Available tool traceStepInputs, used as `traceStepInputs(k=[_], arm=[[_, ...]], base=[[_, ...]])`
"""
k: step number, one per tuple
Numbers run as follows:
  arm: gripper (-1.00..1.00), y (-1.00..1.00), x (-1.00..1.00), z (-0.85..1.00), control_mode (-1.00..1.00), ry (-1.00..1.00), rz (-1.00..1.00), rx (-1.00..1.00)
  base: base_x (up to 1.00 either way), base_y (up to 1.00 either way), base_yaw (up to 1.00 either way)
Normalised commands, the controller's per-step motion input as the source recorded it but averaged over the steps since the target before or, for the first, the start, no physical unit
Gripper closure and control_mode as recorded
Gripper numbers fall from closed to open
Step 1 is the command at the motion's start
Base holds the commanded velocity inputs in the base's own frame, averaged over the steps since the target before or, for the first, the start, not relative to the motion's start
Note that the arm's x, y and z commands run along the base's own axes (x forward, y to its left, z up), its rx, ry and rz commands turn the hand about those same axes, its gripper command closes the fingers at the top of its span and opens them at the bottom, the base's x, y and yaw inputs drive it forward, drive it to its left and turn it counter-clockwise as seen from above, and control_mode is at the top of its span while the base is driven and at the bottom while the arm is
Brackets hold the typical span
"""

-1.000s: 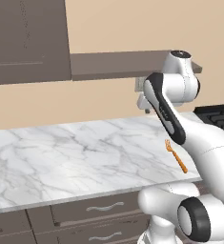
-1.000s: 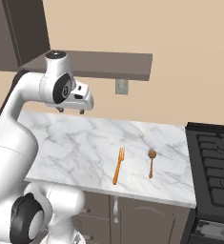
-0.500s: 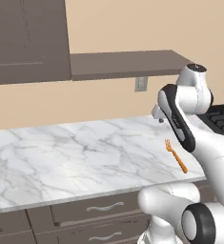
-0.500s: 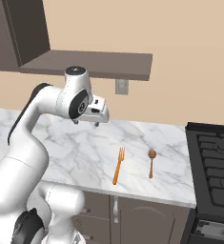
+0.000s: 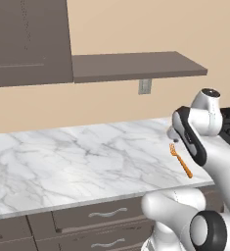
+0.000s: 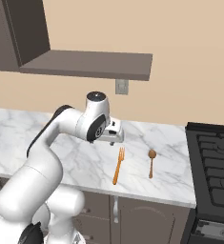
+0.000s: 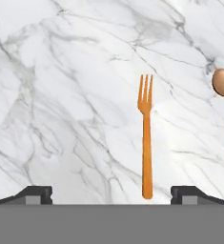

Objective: Take the fork and place it on the left side of the plate. Then take the spoon and place it on the right side of the plate. Make sure they're directly next to the plate.

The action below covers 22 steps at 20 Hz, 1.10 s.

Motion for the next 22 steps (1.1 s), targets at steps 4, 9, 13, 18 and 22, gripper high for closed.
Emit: traceStepInputs(k=[4,9,13,18,22], arm=[[-1.0,-0.24,0.03,-0.76,-1.0,0.01,0.0,0.0],[-1.0,-0.11,0.2,-0.66,-1.0,0.0,0.0,0.0],[-1.0,-0.1,0.34,-0.62,-1.0,0.0,0.0,0.0],[-1.0,-0.25,0.33,-0.57,-1.0,0.0,0.0,0.0],[-1.0,-0.2,0.33,-0.47,-1.0,0.0,0.0,0.0]], base=[[0.0,0.0,0.0],[0.0,0.0,0.0],[0.0,0.0,0.0],[0.0,0.0,0.0],[0.0,0.0,0.0]])
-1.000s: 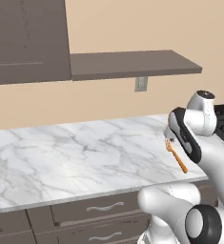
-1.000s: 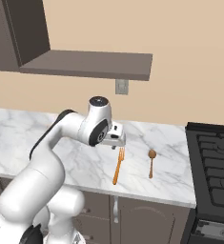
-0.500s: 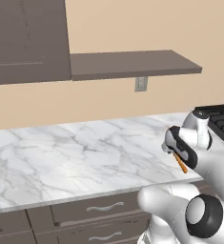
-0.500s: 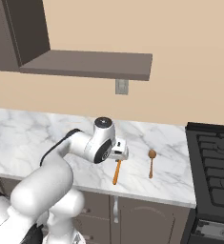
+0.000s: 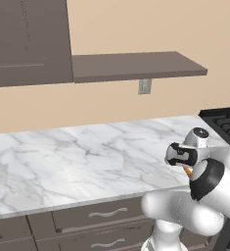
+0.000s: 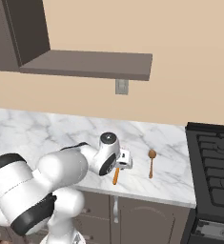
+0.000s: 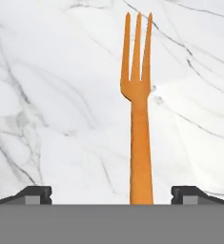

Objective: Take the fork and place it on the left side of the plate. Then take the spoon and place it on the right side of the plate. Make sure they're directly next to the plate.

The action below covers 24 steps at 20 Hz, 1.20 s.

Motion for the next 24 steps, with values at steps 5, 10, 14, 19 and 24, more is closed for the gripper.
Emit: traceStepInputs(k=[5,10,14,19,24], arm=[[-1.0,-0.04,0.3,-0.46,-1.0,0.01,0.0,0.0],[1.0,0.0,0.18,-0.43,-1.0,0.03,0.0,0.0],[1.0,0.0,0.05,-0.38,-1.0,0.03,0.0,0.0],[1.0,0.0,0.02,-0.38,-1.0,0.04,0.0,-0.01],[1.0,0.02,-0.45,0.32,-1.0,-0.09,-0.02,0.0]], base=[[0.0,0.0,0.0],[0.0,0.0,0.0],[0.0,0.0,0.0],[0.0,0.0,0.0],[0.0,0.0,0.0]])
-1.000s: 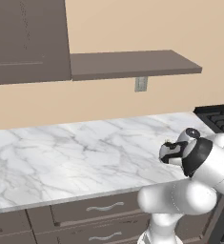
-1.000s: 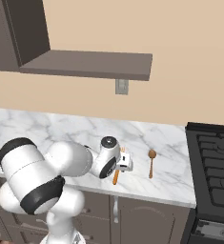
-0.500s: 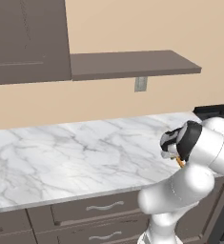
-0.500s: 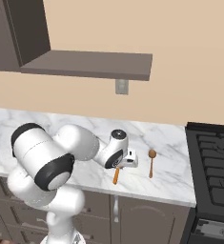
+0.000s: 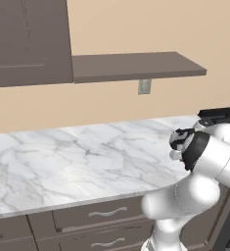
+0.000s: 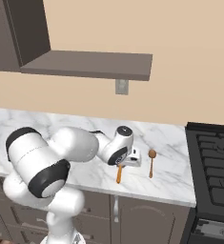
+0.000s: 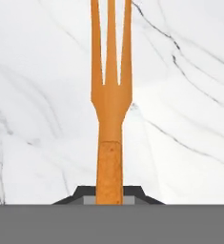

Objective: Take the fork and place it on the left side of the plate. Then take the spoon and place it on the right side of the plate. Make sure they're directly next to the plate.

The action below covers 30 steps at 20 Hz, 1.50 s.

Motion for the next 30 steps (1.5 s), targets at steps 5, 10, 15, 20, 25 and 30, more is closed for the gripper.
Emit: traceStepInputs(k=[5,10,15,20,25,30], arm=[[1.0,0.0,-0.81,0.99,-1.0,-0.15,-0.06,0.0],[1.0,0.2,-0.64,1.0,-1.0,-0.01,-0.08,0.0],[1.0,0.53,-0.58,1.0,-1.0,0.03,-0.04,0.0],[1.0,0.82,-0.39,0.79,-1.0,0.01,0.02,-0.11],[1.0,0.9,-0.09,0.09,-1.0,0.08,0.09,-0.22],[1.0,0.35,0.0,0.0,-1.0,0.05,0.06,-0.09]], base=[[0.0,0.0,0.0],[0.0,0.0,0.0],[0.0,0.0,0.0],[0.0,0.0,0.0],[0.0,0.0,0.0],[0.0,0.0,0.0]])
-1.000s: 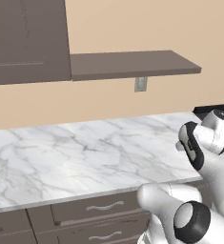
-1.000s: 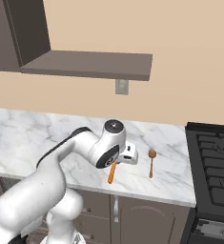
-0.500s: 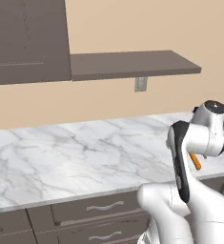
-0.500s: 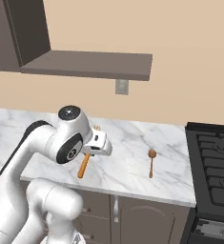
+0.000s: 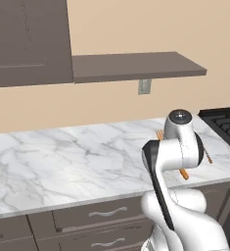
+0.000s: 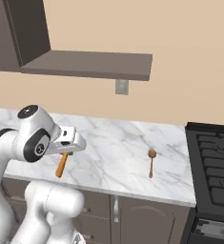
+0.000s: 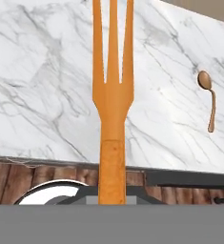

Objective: Take the fork and place it on the left side of the plate. Then take the spoon and place it on the right side of the plate. Make sure they're directly next to the plate.

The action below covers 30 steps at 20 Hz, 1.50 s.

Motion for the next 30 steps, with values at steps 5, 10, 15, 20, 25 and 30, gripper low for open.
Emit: traceStepInputs(k=[5,10,15,20,25,30], arm=[[1.0,0.06,-0.01,0.0,1.0,0.01,0.02,-0.01],[1.0,0.0,0.0,0.0,1.0,0.0,0.0,0.0],[1.0,0.0,0.0,0.0,1.0,0.0,0.0,0.0],[1.0,0.0,0.0,0.0,1.0,0.0,0.0,0.0],[1.0,0.0,0.0,0.0,1.0,0.0,0.0,0.0],[1.0,0.0,0.0,0.0,1.0,0.0,0.0,0.0]], base=[[-0.12,0.04,0.05],[-0.41,0.01,0.21],[-0.32,0.03,0.46],[-0.05,0.17,0.67],[0.0,0.08,0.65],[0.0,0.22,0.72]])
